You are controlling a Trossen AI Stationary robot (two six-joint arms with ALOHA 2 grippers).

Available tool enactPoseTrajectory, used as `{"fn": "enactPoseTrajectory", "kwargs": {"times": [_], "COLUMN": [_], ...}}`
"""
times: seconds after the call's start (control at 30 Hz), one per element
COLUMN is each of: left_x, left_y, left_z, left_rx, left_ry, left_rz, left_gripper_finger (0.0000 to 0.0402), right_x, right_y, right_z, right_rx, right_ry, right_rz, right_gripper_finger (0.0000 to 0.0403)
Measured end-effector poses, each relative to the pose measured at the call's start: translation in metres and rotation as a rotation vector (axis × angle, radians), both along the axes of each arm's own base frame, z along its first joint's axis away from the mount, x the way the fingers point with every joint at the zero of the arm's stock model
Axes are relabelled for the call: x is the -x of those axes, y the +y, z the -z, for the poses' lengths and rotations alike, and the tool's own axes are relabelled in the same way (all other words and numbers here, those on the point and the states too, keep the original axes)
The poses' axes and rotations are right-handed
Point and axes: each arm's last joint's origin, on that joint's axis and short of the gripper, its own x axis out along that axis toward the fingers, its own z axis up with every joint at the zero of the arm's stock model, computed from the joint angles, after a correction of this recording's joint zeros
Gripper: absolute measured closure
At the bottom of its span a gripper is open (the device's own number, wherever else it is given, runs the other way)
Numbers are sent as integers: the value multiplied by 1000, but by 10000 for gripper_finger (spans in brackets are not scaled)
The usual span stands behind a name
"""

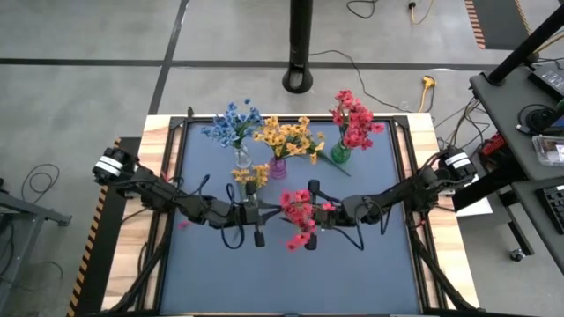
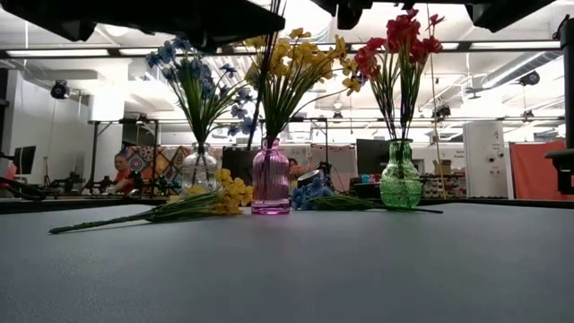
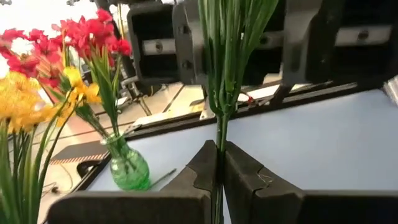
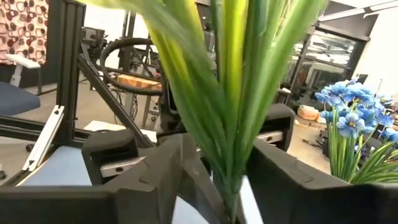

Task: Sort flowers into vase by color
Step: Put the red flowers into the green vase

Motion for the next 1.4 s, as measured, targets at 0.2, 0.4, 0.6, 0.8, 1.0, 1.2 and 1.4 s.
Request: {"fn": "enactPoseTrajectory", "kwargs": {"times": [0.2,0.4,0.6,0.8,1.0,1.2,1.4], "left_x": [0,0,0,1,1,2,3], "left_y": [2,2,2,3,3,5,6], "left_z": [-2,-2,-2,-3,1,3,5], "left_rx": [3,1,20,46,17,1,-18], "left_ry": [-9,-5,-9,-12,31,49,73], "left_rz": [-26,-26,-36,-46,-58,-99,-153], "left_gripper_finger": [400,400,390,315,213,160,152], "right_x": [0,0,0,6,35,84,121], "right_y": [-1,-1,-1,-2,-17,-41,-57], "right_z": [0,0,0,-8,-35,-63,-78], "right_rx": [0,1,2,-5,-71,-146,-187], "right_ry": [0,3,5,37,187,250,145], "right_rz": [6,7,8,11,191,446,663], "right_gripper_finger": [322,383,380,383,384,385,385]}}
